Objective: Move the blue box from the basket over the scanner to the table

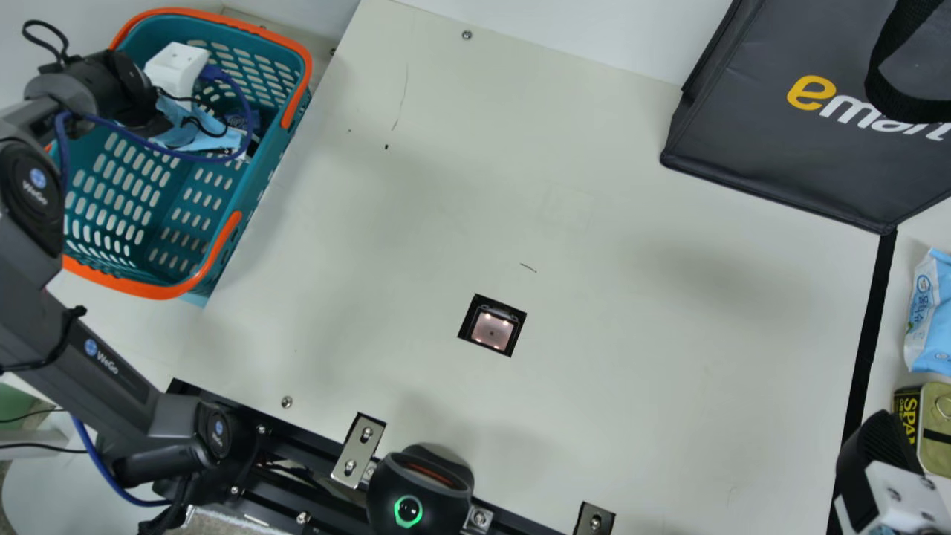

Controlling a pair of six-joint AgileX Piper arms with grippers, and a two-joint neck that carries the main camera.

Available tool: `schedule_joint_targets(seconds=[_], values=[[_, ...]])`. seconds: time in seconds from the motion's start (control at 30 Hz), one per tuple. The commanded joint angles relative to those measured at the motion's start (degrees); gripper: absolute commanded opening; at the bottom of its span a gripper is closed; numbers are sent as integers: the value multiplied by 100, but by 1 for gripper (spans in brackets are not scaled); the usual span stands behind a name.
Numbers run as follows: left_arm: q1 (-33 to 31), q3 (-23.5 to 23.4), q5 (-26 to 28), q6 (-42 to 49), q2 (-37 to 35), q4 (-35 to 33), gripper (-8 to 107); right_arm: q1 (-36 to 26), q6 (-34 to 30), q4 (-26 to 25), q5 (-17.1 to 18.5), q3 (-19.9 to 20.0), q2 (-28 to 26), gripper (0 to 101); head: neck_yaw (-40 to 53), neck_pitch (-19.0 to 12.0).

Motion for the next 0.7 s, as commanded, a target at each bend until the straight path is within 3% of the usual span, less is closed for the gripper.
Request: schedule_joint_targets(seconds=[0.0, 0.33, 0.67], values=[[-6, -48, 17, 908, 93, -156, 90, 0, 0, 0, 0, 0, 0, 95, 14, -175], [104, -680, 577, 2749, 617, -997, 90, 0, 0, 0, 0, 0, 0, 95, 14, -175], [64, -1470, 968, 3330, 1183, -1005, 90, 0, 0, 0, 0, 0, 0, 95, 14, -175]])
